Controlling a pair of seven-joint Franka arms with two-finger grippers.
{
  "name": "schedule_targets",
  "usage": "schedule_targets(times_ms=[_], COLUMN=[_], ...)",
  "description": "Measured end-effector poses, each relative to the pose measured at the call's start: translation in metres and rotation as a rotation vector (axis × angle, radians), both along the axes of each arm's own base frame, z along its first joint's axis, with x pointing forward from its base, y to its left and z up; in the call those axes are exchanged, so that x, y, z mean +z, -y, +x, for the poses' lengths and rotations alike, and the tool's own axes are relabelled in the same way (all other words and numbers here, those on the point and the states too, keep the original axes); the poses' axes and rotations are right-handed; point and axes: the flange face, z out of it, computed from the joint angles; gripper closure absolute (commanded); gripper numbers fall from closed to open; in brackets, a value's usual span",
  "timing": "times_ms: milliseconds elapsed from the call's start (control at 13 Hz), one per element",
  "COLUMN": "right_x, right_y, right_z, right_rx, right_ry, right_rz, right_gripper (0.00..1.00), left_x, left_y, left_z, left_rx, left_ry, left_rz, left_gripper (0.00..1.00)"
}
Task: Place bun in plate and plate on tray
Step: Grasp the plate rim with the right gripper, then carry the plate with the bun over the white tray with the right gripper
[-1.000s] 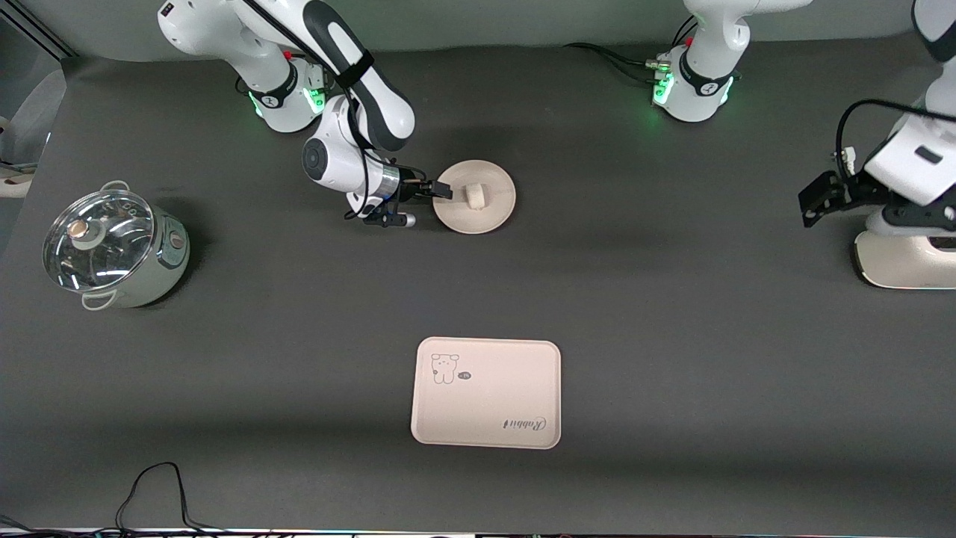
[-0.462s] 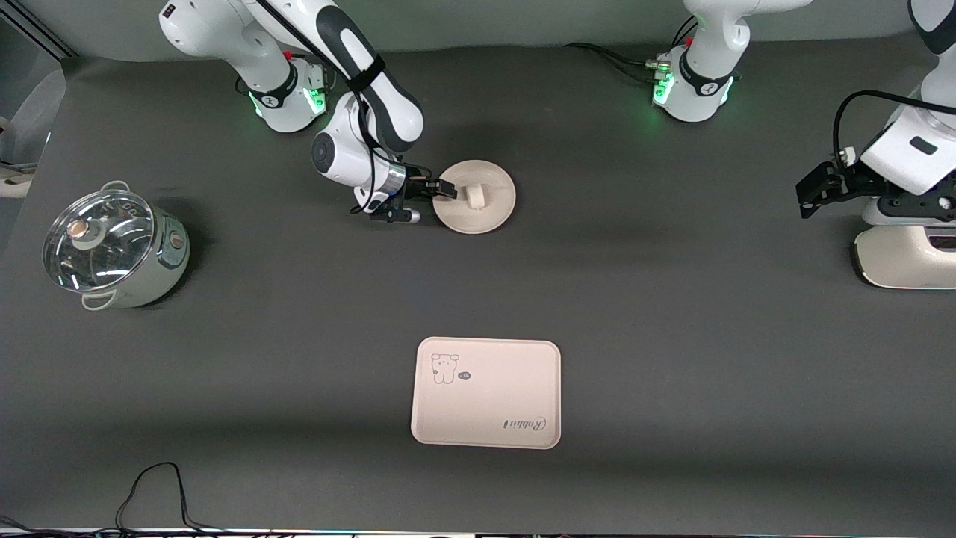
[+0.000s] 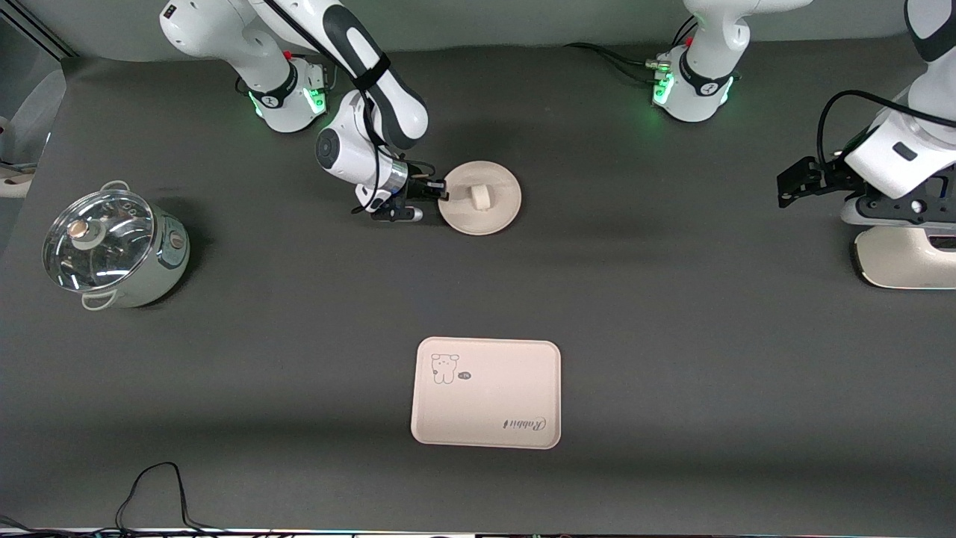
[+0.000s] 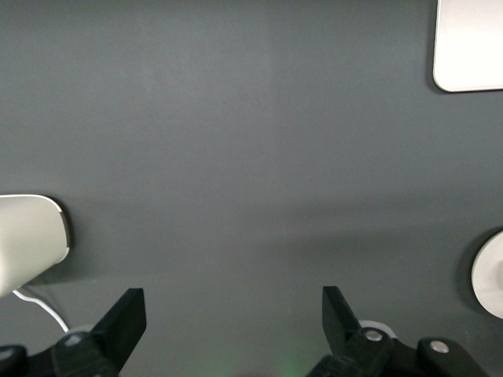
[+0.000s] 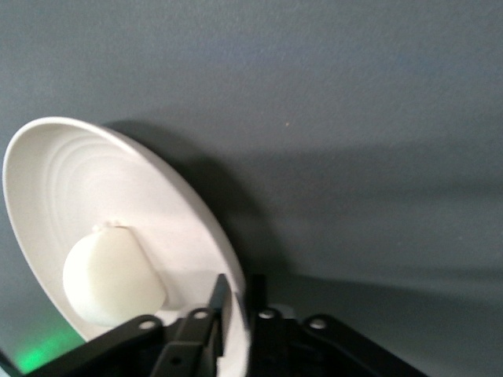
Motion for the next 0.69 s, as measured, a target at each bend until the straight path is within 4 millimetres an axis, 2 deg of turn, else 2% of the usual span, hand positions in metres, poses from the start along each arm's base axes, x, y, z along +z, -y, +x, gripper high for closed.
schedule_targets(times_ms=[308,692], right_x=[0.002,0.014], right_y=[-0.010,-0.008], right_z=[-0.010,0.009], right_rx=[-0.007,-0.038], right_ry=[0.036,0.029], right_rz=[-0.010,0.032], right_gripper=[1.00,1.00], left_x=[-0.001,0.000], left_y=[-0.007,-0.015], left_z=[0.000,0.001], left_rx=[0.011,0.021], left_ry=[-0.008,-0.005], left_rz=[0.001,0.016], left_gripper=[0.00,0.00])
